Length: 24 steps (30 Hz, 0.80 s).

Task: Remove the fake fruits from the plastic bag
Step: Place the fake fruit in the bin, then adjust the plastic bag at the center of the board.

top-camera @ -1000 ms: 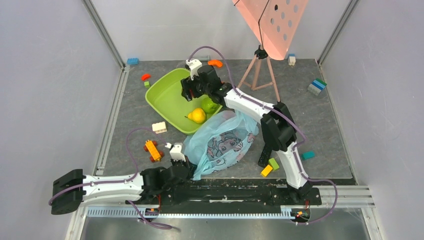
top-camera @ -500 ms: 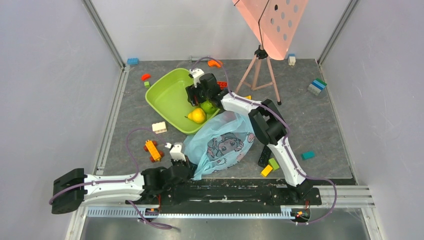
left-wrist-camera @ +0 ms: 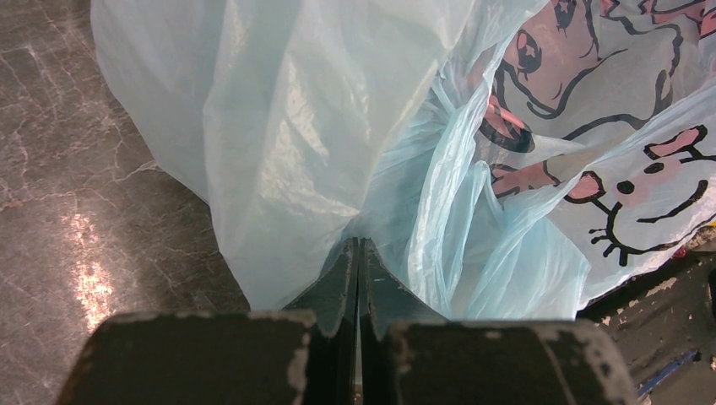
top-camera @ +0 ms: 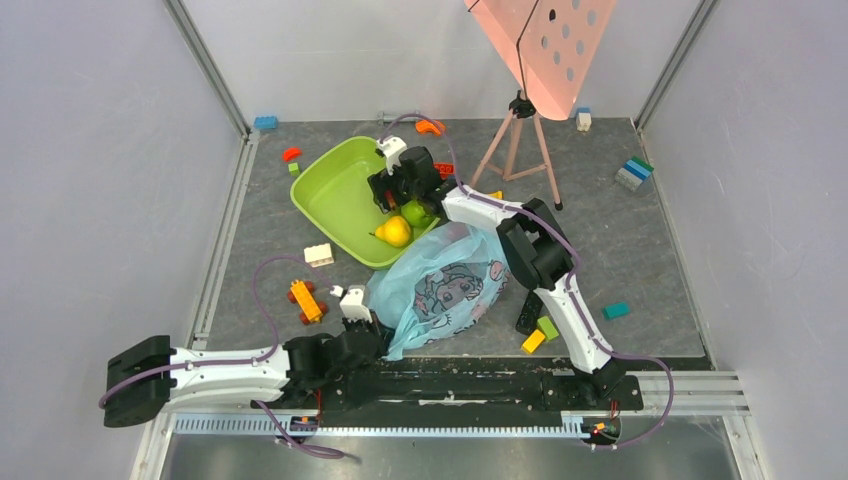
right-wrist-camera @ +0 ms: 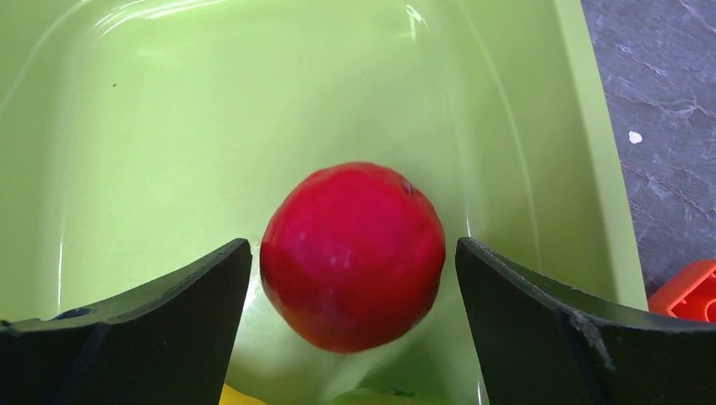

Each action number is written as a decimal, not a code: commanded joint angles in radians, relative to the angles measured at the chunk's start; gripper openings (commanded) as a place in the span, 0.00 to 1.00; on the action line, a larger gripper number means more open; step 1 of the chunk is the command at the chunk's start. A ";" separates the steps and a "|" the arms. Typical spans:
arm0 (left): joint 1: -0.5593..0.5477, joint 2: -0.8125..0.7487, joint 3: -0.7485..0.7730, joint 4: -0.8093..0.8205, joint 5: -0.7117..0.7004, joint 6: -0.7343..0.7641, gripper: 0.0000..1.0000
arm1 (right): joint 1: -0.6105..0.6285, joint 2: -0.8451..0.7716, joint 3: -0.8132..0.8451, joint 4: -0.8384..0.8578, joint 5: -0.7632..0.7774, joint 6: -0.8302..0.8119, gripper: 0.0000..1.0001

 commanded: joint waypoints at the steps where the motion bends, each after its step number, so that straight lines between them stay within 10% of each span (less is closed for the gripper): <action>1: -0.002 0.022 0.000 -0.033 -0.031 -0.022 0.03 | -0.003 -0.080 -0.020 0.061 -0.012 -0.045 0.94; 24: -0.002 0.000 0.005 -0.042 -0.023 -0.005 0.02 | 0.090 -0.618 -0.195 -0.091 -0.008 -0.166 0.95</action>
